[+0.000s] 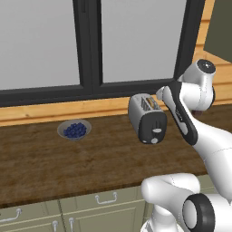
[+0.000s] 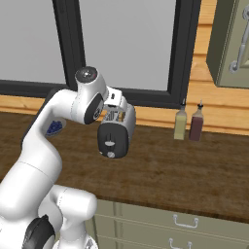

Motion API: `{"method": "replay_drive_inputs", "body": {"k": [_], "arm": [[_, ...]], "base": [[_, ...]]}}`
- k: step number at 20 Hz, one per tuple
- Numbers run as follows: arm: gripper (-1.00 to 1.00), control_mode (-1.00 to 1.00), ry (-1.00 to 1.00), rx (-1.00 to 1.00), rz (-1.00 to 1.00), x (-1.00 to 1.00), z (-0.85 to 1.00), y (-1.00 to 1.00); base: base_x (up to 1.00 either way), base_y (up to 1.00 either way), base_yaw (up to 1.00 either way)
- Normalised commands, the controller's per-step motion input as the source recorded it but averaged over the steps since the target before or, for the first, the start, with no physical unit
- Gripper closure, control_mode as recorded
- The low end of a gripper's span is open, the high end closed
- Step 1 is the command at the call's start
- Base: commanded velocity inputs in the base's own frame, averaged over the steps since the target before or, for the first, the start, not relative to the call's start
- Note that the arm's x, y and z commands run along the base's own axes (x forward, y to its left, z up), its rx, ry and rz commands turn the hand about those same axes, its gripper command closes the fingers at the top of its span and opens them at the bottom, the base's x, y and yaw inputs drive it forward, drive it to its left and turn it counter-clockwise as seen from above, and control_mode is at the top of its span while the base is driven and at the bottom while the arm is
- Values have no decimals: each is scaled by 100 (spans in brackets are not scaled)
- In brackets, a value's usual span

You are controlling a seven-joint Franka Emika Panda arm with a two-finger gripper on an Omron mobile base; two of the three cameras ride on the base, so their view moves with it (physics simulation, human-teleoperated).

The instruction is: Start the toaster. Once the lever pops up, take the bread to the plate on the dining counter.

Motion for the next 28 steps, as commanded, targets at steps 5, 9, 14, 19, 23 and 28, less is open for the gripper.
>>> {"method": "replay_drive_inputs", "body": {"k": [5, 9, 14, 19, 23, 28], "arm": [[-100, -100, 0, 0, 0, 0, 0, 0], [-100, -100, 0, 0, 0, 0, 0, 0], [-100, -100, 0, 0, 0, 0, 0, 0], [-100, -100, 0, 0, 0, 0, 0, 0], [-100, -100, 0, 0, 0, 0, 0, 0], [-100, -100, 0, 0, 0, 0, 0, 0]], "base": [[0, 0, 0], [0, 0, 0], [0, 0, 0], [0, 0, 0], [0, 0, 0], [0, 0, 0]]}}
